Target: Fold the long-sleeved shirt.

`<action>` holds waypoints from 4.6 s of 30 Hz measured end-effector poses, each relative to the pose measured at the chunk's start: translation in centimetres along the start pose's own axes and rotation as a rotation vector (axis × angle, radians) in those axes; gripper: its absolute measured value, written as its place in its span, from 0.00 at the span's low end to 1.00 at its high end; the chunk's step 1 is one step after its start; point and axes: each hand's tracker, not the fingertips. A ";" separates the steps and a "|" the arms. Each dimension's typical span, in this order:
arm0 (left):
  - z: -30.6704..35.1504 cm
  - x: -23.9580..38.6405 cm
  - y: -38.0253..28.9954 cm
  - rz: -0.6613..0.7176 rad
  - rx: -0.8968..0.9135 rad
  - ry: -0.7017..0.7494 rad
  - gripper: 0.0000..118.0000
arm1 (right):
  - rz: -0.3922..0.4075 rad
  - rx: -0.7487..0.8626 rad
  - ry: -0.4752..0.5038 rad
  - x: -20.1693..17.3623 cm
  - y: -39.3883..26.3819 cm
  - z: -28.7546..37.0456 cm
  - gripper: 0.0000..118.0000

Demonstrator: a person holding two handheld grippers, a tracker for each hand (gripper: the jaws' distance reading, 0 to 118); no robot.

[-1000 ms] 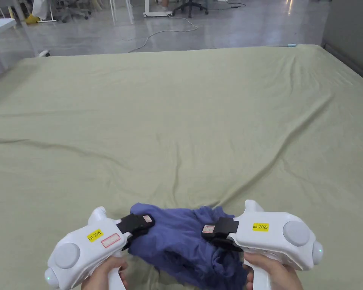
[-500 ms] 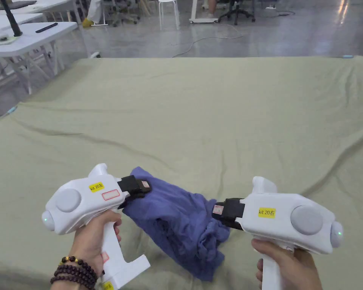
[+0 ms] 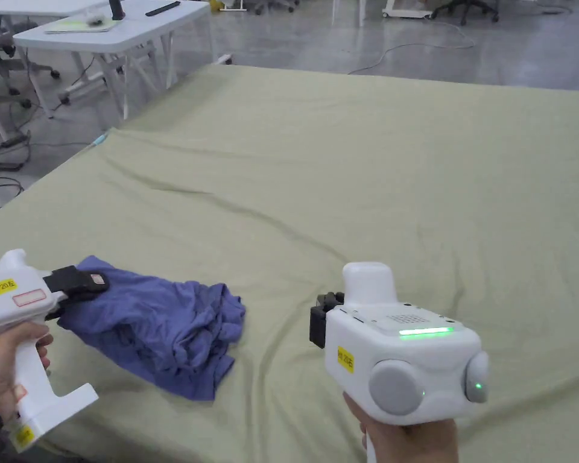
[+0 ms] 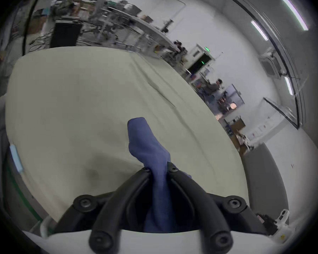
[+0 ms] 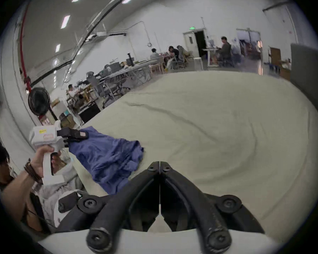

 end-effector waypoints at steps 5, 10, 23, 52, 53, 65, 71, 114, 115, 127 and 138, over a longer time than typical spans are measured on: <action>1.0 -0.9 0.0 0.040 0.100 -0.005 0.99 | 0.014 -0.056 0.025 -1.4 0.5 -2.4 0.00; 2.6 2.2 0.5 -0.037 0.163 0.012 1.00 | 0.018 -0.024 0.018 0.0 0.8 -0.6 0.00; 8.3 32.5 -16.4 -0.670 0.585 -0.225 0.03 | -0.001 0.373 -0.335 13.3 5.7 18.0 0.00; 4.9 36.4 -34.9 -0.795 0.472 -0.252 0.03 | 0.015 0.561 -0.734 23.0 -6.8 29.4 0.00; 4.9 36.4 -35.0 -0.796 0.468 -0.252 0.03 | -0.006 0.555 -0.726 23.3 -6.6 29.6 0.00; 6.0 36.6 -35.0 -0.806 0.484 -0.282 1.00 | 0.049 0.525 -0.775 23.1 -6.5 28.2 1.00; 4.7 36.7 -35.2 -0.860 0.469 -0.278 1.00 | 0.076 0.524 -0.783 23.2 -6.4 27.6 1.00; 5.4 36.6 -34.9 -0.840 0.509 -0.217 1.00 | 0.088 0.527 -0.769 22.2 -6.7 28.5 1.00; 5.5 36.6 -35.0 -0.840 0.507 -0.219 1.00 | 0.085 0.521 -0.765 22.2 -6.7 28.5 1.00; 5.9 36.8 -35.1 -0.828 0.515 -0.225 1.00 | 0.056 0.538 -0.758 22.4 -6.8 28.8 1.00; 6.7 37.2 -35.6 -0.832 0.543 -0.220 1.00 | 0.043 0.574 -0.646 22.1 -7.4 29.9 1.00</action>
